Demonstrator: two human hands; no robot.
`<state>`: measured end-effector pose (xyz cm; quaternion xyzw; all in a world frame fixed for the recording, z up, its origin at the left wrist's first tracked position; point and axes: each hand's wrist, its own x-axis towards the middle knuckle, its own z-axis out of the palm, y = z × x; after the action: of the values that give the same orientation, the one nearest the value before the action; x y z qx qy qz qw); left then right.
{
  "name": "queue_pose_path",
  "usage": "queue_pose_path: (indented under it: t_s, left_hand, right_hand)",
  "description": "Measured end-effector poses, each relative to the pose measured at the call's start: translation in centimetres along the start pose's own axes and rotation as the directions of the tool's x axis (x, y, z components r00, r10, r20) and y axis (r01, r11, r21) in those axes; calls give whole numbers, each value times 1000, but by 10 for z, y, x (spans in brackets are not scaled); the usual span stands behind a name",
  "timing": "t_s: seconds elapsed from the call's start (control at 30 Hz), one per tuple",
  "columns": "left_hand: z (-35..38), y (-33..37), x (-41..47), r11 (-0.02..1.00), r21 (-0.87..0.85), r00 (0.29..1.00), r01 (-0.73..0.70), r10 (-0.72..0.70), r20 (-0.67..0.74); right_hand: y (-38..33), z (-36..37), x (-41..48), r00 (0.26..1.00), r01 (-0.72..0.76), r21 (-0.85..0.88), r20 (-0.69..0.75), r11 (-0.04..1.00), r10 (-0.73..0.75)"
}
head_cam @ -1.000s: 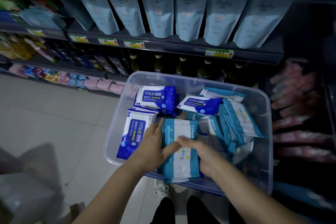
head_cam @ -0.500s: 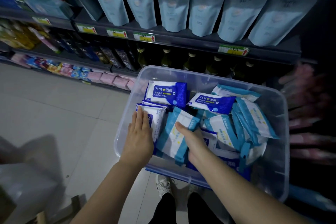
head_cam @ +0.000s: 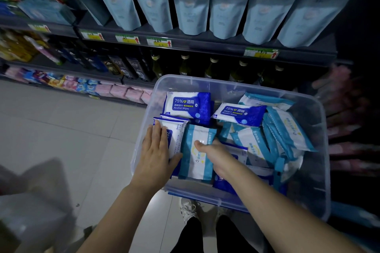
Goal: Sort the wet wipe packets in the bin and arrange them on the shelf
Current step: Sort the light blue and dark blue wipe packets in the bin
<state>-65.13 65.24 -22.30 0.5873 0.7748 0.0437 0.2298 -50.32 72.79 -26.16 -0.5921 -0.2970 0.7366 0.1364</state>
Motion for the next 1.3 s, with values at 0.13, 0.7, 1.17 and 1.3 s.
queue_pose_path:
  t_s: [0.13, 0.7, 1.17, 1.3]
  left_hand:
    - [2, 0, 1, 998, 50, 998, -29, 32, -56]
    - [2, 30, 3, 926, 124, 896, -357, 377, -235]
    - [19, 63, 6, 957, 88, 945, -277, 255, 205]
    - [12, 77, 10, 935, -330, 982, -133, 169, 85]
  right_hand:
    - [0, -1, -12, 987, 105, -191, -97, 976, -125]
    - [1, -37, -66, 901, 234, -794, -41, 562, -433]
    - [-5, -83, -54, 843, 86, -989, 10, 118, -538]
    - [-36, -90, -76, 857, 245, -865, -18, 439, -515]
